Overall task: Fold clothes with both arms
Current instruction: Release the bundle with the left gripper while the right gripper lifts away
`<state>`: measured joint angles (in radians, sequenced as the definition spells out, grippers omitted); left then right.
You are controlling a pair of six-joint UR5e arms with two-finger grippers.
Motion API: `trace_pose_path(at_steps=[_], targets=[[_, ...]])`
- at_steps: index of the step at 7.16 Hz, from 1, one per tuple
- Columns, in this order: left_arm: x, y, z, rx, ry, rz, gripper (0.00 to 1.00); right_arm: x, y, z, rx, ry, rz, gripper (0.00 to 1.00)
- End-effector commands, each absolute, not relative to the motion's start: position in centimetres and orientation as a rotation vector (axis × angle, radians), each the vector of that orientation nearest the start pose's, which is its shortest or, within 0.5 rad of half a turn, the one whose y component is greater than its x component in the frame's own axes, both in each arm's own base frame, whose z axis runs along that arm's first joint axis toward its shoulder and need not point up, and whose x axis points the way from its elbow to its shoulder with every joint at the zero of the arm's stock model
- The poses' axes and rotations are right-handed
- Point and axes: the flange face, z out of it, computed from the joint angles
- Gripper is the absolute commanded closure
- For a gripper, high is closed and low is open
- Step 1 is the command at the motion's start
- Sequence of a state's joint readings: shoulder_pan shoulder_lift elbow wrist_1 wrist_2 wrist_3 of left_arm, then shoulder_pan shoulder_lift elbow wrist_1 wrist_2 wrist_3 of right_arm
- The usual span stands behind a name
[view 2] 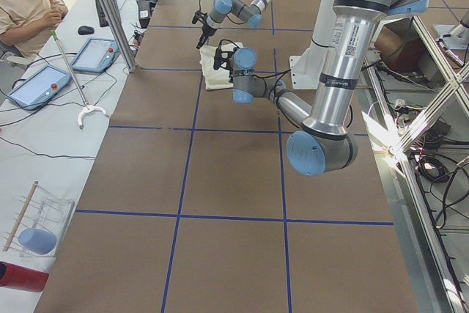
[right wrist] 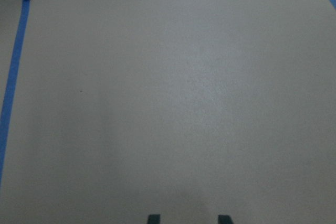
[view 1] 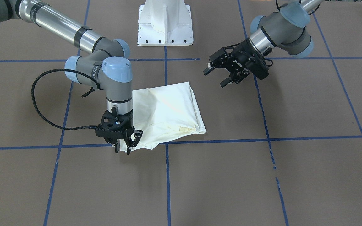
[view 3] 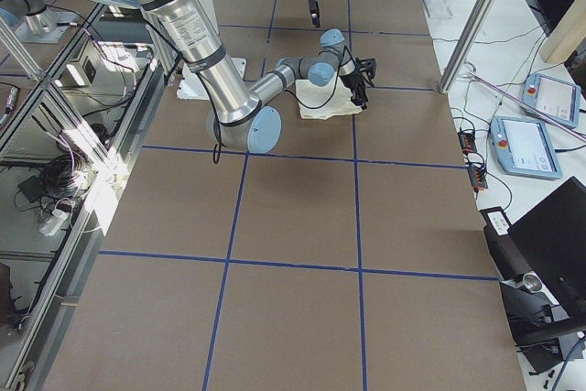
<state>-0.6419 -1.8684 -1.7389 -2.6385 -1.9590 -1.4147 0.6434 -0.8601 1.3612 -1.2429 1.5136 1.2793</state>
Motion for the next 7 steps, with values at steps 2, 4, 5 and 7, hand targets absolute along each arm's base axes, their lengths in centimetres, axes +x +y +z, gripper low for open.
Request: trace_pose_path(at_steps=[2,4,5,7], targets=[[45.6,-47.3,27.0,0.338,1.371,-0.2,0.0,-42.5,-62.2,26.9,0.295,-0.873,0.141,0.0],[46.2,-48.7,29.1,0.383,1.317,-0.216,0.0,-38.0,-62.7,28.3,0.288,-0.907,0.043,0.0],[47.0,-49.7,29.4,0.487,1.27,-0.135,0.0,-37.8,-62.6,28.5,0.29,-0.905,0.043,0.0],[49.7,-51.5,29.4,0.591,1.264,-0.095,0.0,-37.7,-62.5,28.6,0.293,-0.902,0.046,0.0]])
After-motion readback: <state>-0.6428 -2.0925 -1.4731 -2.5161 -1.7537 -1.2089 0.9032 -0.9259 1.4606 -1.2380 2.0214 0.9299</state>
